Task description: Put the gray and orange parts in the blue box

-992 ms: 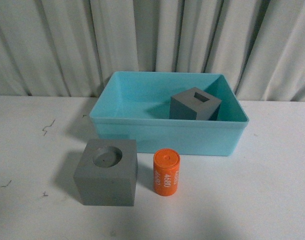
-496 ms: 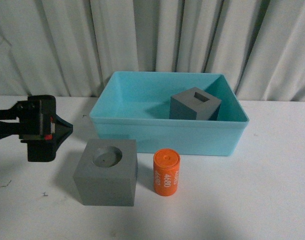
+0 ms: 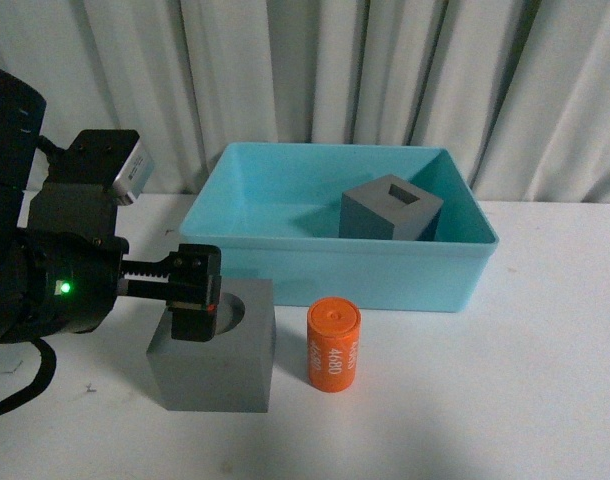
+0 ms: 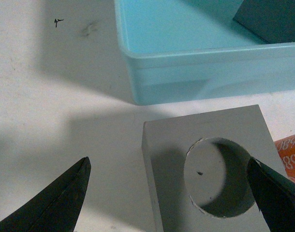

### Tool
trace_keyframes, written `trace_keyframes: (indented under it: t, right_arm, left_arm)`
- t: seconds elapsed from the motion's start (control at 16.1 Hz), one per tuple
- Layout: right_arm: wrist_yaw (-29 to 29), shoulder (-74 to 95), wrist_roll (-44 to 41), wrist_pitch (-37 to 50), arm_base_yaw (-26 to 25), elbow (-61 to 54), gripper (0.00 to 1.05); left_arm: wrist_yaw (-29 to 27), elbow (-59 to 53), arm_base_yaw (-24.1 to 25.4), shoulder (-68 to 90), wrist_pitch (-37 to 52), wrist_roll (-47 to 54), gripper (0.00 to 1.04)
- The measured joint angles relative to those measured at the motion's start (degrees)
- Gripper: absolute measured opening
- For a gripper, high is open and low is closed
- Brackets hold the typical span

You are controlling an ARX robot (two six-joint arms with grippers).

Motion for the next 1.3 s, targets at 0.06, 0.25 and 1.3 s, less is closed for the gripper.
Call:
trace_keyframes:
  t: [0.06,0.25,1.3]
  right_arm:
    - [0.0,0.0,0.0,0.0,0.0,0.0,0.98]
    - [0.0,0.0,0.0,0.0,0.0,0.0,0.98]
    - [0.0,0.0,0.0,0.0,0.0,0.0,0.98]
  left_arm:
    - [-0.3,0.7,-0.4,0.6,0.0,-0.1,0.98]
    - [-0.9,1.4,-1.2,2.6,0.2,-0.9,0.98]
    - [-1.6,3.0,-1.1,6.0,0.8,-0.9,0.98]
